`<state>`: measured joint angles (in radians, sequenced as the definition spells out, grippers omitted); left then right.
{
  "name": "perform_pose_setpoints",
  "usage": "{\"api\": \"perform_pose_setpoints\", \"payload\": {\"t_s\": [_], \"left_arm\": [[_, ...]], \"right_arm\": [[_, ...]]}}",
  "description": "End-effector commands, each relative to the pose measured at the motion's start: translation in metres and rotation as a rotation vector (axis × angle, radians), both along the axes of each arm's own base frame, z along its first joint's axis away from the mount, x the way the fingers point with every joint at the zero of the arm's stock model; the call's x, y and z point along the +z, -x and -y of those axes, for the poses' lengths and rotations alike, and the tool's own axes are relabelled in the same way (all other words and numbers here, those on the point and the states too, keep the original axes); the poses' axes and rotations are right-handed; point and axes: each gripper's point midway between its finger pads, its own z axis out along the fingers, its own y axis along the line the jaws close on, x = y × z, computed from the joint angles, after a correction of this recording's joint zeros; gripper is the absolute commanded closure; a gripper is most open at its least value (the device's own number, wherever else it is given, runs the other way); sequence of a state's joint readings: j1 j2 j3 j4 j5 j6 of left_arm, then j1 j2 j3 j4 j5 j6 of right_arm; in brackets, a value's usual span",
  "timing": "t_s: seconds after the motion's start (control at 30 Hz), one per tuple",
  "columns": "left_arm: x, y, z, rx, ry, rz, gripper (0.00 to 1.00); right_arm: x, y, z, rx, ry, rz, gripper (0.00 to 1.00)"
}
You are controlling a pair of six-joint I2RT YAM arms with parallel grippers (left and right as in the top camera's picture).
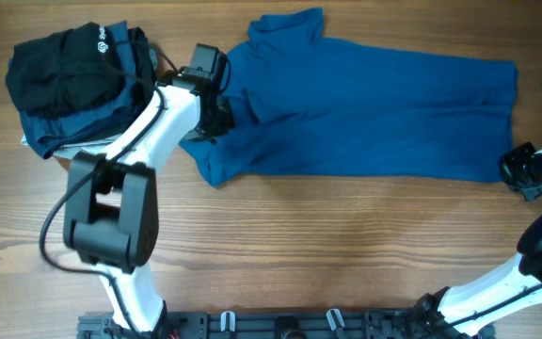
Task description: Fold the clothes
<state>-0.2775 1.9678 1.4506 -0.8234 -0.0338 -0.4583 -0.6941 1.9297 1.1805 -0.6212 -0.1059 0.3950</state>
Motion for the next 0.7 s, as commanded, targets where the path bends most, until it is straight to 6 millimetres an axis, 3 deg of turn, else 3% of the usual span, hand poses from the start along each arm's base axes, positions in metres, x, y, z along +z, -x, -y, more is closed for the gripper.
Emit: {"api": "perform_pose_setpoints", "payload": {"t_s": [0.0, 0.07, 0.33, 0.5, 0.67], "left_arm": [[0.022, 0.006, -0.026, 0.087, -0.023, -0.009, 0.67], [0.014, 0.021, -0.030, 0.118, 0.035, -0.101, 0.57], [-0.008, 0.068, 0.007, -0.069, 0.274, -0.315, 0.56], [-0.016, 0.080, -0.003, -0.103, 0.208, -0.345, 0.45], [-0.037, 0.091, -0.002, -0.106, 0.223, -0.356, 0.46]], "right_arm": [[-0.020, 0.012, -0.002, -0.003, -0.009, -0.070, 0.96], [-0.020, 0.012, -0.002, -0.003, -0.009, -0.069, 0.96], [-0.020, 0.011, -0.001, -0.004, -0.005, -0.065, 0.95], [-0.020, 0.011, -0.001, -0.003, -0.005, -0.065, 0.93], [-0.020, 0.011, -0.001, -0.004, -0.005, -0.065, 0.93]]}}
